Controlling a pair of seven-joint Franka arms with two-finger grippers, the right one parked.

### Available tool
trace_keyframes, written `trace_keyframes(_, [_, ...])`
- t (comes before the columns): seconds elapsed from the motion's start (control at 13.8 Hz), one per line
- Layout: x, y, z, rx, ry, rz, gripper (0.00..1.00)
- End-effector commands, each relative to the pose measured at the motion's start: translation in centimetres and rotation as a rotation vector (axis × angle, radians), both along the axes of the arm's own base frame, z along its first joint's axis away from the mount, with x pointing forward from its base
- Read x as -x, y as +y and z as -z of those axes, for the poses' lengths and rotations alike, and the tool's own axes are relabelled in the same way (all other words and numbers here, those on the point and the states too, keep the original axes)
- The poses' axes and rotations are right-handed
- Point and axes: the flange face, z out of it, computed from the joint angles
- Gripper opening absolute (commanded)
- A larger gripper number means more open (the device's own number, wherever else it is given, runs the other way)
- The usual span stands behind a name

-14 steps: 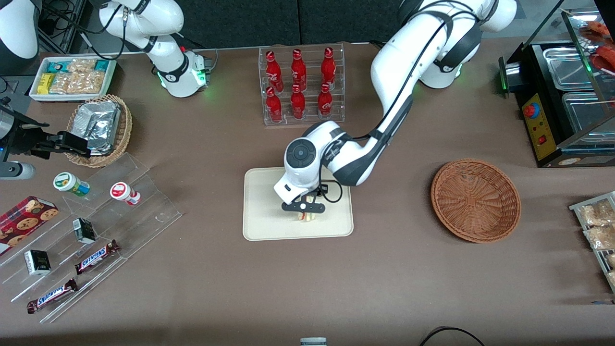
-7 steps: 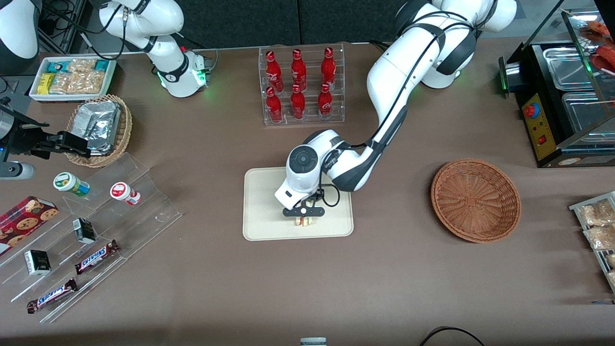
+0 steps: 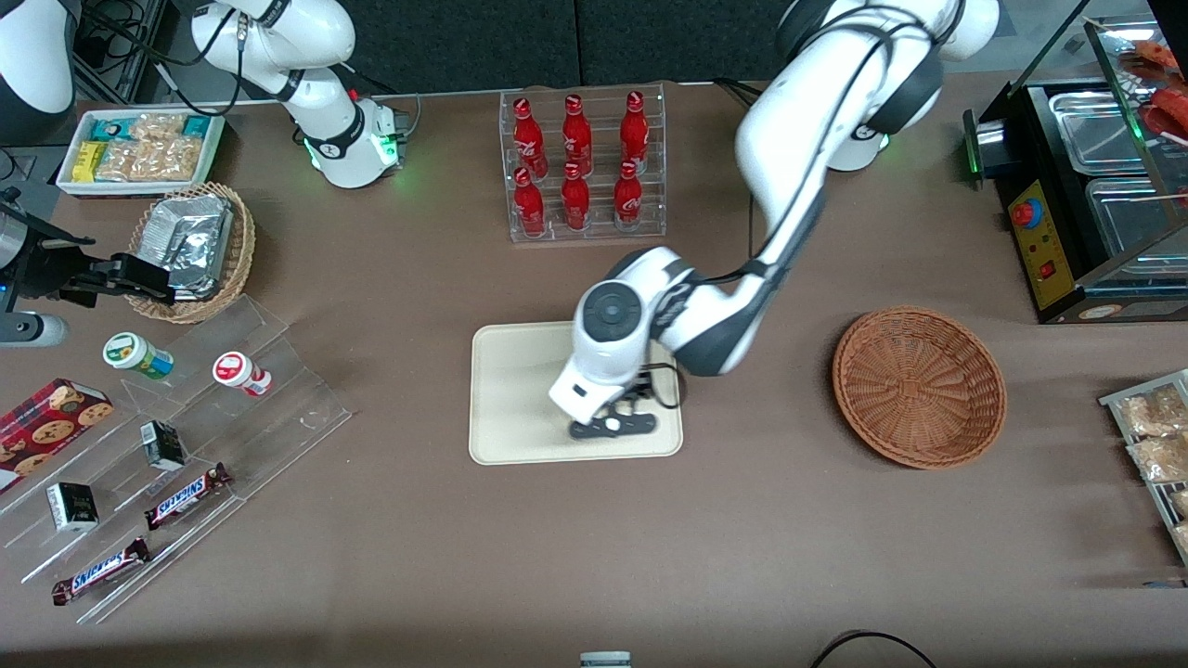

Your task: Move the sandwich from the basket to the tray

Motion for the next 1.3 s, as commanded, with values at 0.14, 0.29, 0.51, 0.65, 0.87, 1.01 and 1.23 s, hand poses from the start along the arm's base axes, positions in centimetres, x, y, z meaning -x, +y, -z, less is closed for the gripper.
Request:
trace_keyframes(0.14, [-0.8, 11.3, -8.0, 0.007, 0.091, 0.064, 0.99])
trace_keyframes(0.29, [0.1, 16.8, -8.9, -0.007, 0.078, 0.076, 0.99])
trace_keyframes(0.51, [2.4, 24.8, -8.3, -0.014, 0.043, 0.119, 0.99])
trace_keyframes(0.65, [3.5, 29.3, -8.8, -0.02, 0.033, 0.143, 0.99])
trace_keyframes(0.87, [4.2, 36.1, -11.6, -0.007, 0.046, 0.178, 1.0])
trace_keyframes(1.01, [5.2, 38.9, -15.2, -0.017, 0.044, 0.171, 1.0])
trace_keyframes(1.23, [6.3, 41.4, -19.3, -0.029, 0.048, 0.152, 1.0])
